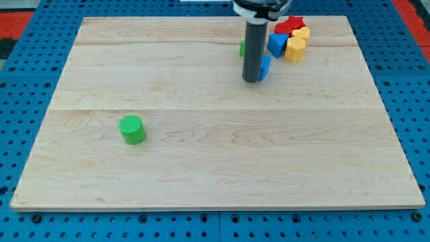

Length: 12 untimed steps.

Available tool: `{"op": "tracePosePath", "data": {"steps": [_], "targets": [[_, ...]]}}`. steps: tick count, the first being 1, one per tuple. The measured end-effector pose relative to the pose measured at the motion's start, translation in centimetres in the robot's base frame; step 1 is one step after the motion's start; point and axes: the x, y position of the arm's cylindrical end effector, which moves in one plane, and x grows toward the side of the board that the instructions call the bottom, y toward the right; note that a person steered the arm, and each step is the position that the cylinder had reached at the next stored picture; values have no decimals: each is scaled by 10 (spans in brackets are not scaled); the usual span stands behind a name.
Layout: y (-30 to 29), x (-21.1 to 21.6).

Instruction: Move the green circle closer to the blue cube

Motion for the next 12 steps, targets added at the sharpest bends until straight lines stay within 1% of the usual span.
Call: {"op": "tracePosePath", "data": {"steps": [1, 2, 3, 4, 5, 6, 7, 8, 9, 10, 11, 12], "targets": [[18, -32], [9, 11], [-30, 84], [-100, 158], [-188, 218], [-273, 205], [-264, 160], [-218, 135], [-195, 100], [-143, 91], [-111, 93], [-145, 127]]}}
